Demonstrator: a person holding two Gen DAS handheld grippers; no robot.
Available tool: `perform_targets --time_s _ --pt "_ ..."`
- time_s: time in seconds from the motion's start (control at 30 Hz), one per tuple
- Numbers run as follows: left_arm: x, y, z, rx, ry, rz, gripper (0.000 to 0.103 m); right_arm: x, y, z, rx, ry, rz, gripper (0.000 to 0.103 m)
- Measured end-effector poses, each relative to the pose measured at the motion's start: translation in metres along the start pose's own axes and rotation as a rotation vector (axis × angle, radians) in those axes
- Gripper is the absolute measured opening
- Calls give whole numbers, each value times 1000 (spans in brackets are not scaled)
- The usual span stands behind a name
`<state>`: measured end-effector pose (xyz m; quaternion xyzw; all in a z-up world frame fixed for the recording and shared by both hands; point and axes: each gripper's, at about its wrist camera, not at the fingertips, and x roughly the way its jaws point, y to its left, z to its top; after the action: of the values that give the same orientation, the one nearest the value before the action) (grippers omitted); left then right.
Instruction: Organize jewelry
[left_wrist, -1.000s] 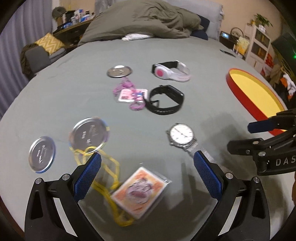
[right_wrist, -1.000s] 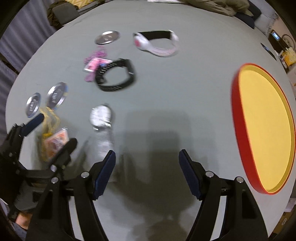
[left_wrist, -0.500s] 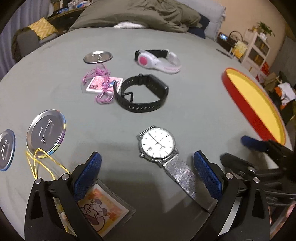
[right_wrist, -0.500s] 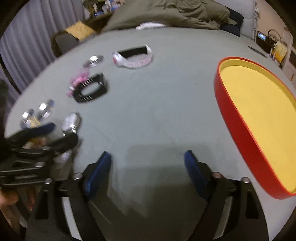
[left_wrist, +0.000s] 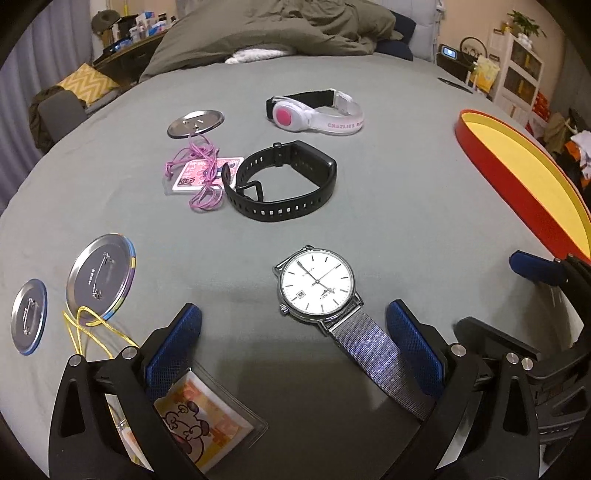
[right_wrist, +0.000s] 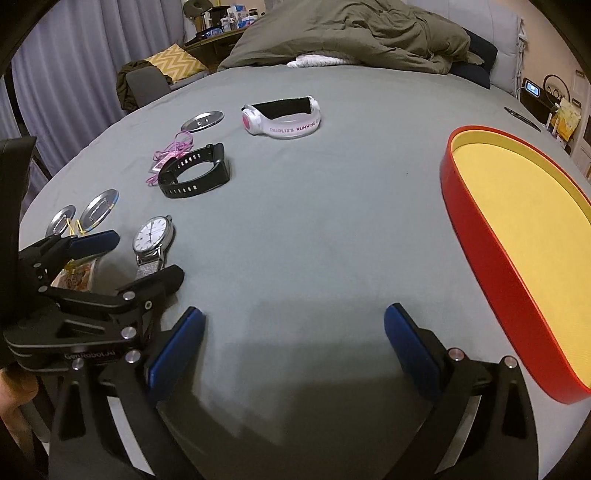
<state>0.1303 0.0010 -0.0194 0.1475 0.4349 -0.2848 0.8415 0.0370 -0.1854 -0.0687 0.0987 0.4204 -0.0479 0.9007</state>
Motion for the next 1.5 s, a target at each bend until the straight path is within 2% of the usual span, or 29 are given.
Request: perform_targets --time_s 1.5 --pt "-2 3 -5 -5 -13 -14 98 -6 0 -6 3 -5 7 94"
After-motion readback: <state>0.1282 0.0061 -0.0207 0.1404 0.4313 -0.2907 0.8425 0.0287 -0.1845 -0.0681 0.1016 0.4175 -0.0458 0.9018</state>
